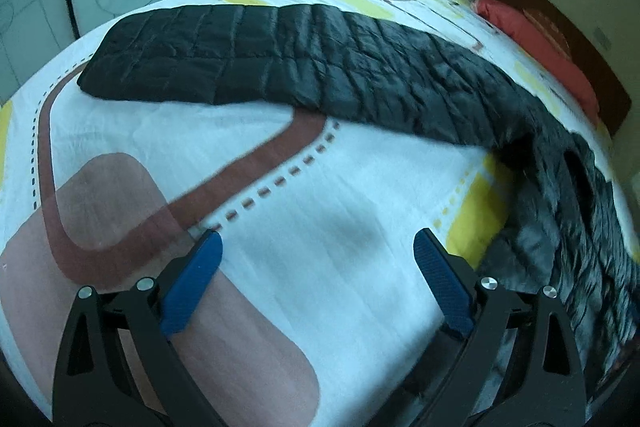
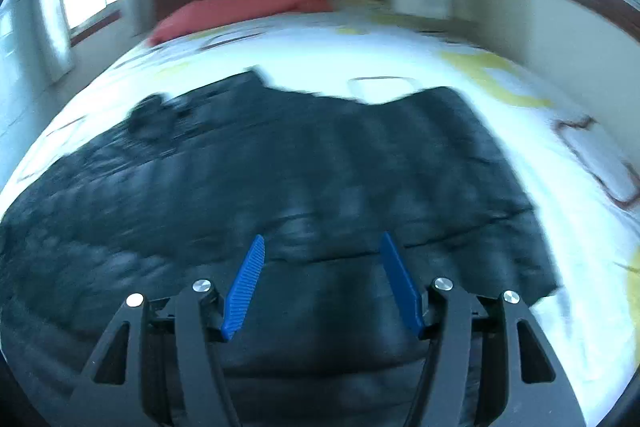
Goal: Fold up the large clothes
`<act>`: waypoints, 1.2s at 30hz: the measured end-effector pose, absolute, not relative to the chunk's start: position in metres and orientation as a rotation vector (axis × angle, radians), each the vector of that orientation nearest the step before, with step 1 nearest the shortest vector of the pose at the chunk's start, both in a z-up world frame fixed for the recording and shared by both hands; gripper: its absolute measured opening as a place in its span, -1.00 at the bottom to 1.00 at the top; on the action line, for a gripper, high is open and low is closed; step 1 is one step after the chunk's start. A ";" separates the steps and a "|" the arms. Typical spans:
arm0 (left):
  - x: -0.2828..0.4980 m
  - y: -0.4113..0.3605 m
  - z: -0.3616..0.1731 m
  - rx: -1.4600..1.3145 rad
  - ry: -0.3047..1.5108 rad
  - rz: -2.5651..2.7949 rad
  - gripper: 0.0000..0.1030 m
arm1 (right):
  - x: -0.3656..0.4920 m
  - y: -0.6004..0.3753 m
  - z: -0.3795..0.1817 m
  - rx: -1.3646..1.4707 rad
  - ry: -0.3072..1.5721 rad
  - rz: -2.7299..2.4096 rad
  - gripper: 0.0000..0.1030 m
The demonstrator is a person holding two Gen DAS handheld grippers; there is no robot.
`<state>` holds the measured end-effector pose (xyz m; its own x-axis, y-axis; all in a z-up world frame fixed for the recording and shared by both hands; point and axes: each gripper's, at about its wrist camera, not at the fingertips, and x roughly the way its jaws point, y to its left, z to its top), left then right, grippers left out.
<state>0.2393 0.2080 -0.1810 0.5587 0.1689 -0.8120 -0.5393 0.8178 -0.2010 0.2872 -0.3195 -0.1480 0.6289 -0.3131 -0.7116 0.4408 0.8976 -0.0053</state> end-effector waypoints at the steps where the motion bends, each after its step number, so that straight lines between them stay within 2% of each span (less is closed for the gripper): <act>1: 0.240 0.213 -0.181 -0.477 0.883 0.436 0.86 | 0.286 -0.329 -0.150 0.186 0.779 -0.459 0.17; 4: 0.244 0.229 -0.179 -0.518 0.848 0.446 0.86 | 0.293 -0.352 -0.173 0.212 0.853 -0.454 0.19; 16: 0.246 0.300 -0.177 -0.764 0.653 0.482 0.85 | 0.281 -0.348 -0.172 0.193 0.820 -0.450 0.26; 19: 0.243 0.327 -0.179 -0.854 0.588 0.497 0.48 | 0.280 -0.347 -0.172 0.188 0.816 -0.449 0.28; 21: 0.237 0.349 -0.185 -0.945 0.535 0.500 0.17 | 0.280 -0.347 -0.172 0.188 0.815 -0.447 0.29; 22: 0.235 0.355 -0.187 -0.968 0.519 0.503 0.09 | 0.280 -0.347 -0.172 0.187 0.814 -0.446 0.30; 24: 0.231 0.371 -0.191 -1.026 0.482 0.507 -0.20 | 0.280 -0.347 -0.172 0.184 0.813 -0.445 0.32; 27: 0.225 0.391 -0.197 -1.113 0.450 0.517 -0.53 | 0.280 -0.347 -0.172 0.181 0.812 -0.443 0.33; 32: 0.214 0.400 -0.196 -1.140 0.429 0.504 -0.54 | 0.281 -0.347 -0.172 0.181 0.811 -0.443 0.34; 36: 0.203 0.411 -0.200 -1.176 0.399 0.509 -0.47 | 0.281 -0.347 -0.172 0.179 0.812 -0.443 0.34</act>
